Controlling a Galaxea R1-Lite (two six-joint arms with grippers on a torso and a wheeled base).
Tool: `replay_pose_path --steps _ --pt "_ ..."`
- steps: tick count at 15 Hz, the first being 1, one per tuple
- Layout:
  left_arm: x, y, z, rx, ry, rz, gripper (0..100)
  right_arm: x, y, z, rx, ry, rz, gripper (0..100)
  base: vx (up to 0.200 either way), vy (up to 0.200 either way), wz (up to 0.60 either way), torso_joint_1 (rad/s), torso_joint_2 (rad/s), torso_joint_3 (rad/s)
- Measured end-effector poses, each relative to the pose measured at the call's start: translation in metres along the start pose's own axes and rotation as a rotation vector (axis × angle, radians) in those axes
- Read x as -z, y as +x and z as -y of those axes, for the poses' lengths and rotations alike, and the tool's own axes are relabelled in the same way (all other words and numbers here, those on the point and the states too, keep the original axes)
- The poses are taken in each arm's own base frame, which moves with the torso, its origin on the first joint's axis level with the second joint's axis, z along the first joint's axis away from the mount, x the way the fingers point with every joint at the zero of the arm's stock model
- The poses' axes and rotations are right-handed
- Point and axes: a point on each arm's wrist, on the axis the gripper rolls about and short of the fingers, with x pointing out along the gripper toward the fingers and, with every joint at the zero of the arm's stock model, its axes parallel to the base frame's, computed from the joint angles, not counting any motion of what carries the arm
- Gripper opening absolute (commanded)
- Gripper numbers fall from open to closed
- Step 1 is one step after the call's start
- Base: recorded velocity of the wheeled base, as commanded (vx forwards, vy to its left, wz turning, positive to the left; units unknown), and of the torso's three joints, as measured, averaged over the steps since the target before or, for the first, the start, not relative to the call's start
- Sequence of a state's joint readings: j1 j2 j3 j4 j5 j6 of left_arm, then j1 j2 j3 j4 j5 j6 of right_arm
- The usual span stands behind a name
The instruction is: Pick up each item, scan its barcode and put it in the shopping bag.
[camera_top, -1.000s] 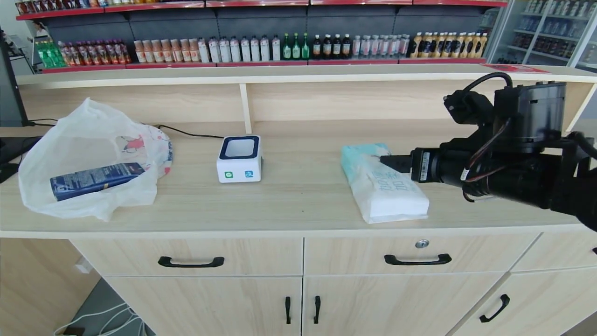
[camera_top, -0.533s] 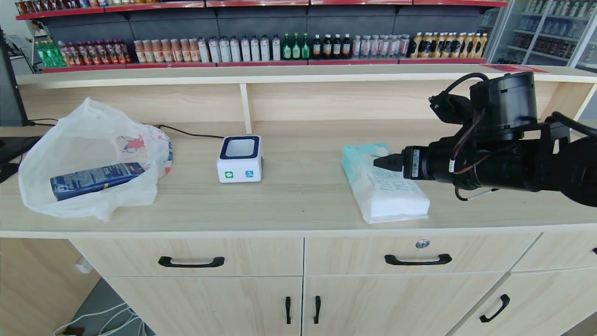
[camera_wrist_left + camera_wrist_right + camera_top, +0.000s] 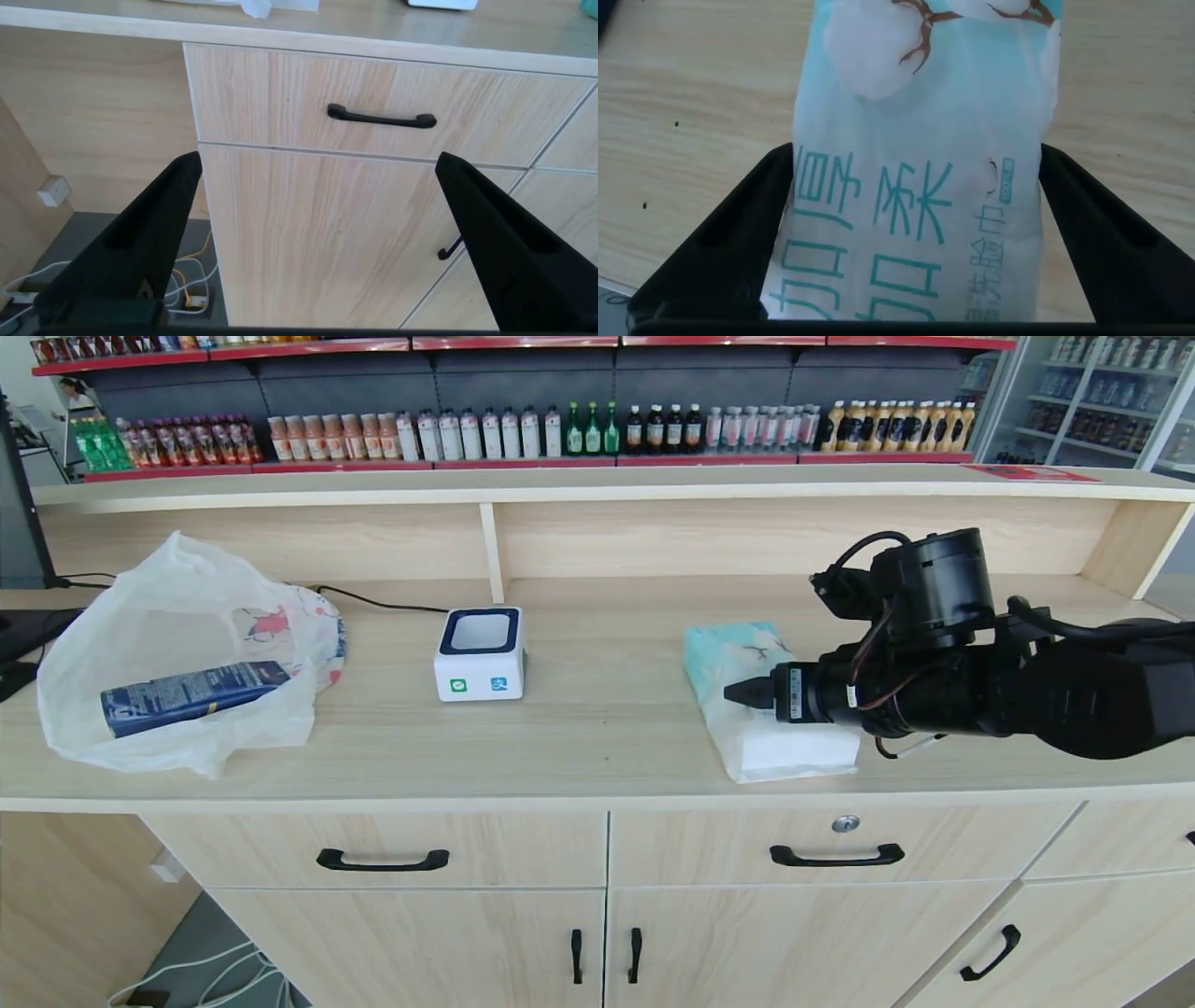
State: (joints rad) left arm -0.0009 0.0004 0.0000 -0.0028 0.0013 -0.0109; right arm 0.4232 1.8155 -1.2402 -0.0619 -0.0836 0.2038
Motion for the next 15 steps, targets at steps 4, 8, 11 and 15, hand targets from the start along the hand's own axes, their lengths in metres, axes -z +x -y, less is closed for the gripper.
replay_pose_path --steps 4,8,11,15 --pt "0.0 0.0 0.0 0.001 0.0 0.0 100 0.004 0.01 0.001 0.01 -0.044 -0.02 100 0.0 0.0 0.0 0.0 0.0 0.0" --pt "0.0 0.0 0.0 0.001 0.0 0.0 100 0.005 0.019 0.011 0.123 -0.048 -0.015 100 0.0 0.0 0.0 0.0 0.0 0.0" --pt "0.0 0.0 0.0 0.001 -0.001 0.0 100 0.005 0.025 0.014 0.241 -0.047 0.004 100 0.0 0.0 0.0 0.0 0.0 0.0" --pt "0.0 0.0 0.0 0.001 -0.001 0.0 100 0.007 0.029 0.013 0.26 0.006 0.008 0 0.0 0.0 0.0 0.0 0.0 0.0"
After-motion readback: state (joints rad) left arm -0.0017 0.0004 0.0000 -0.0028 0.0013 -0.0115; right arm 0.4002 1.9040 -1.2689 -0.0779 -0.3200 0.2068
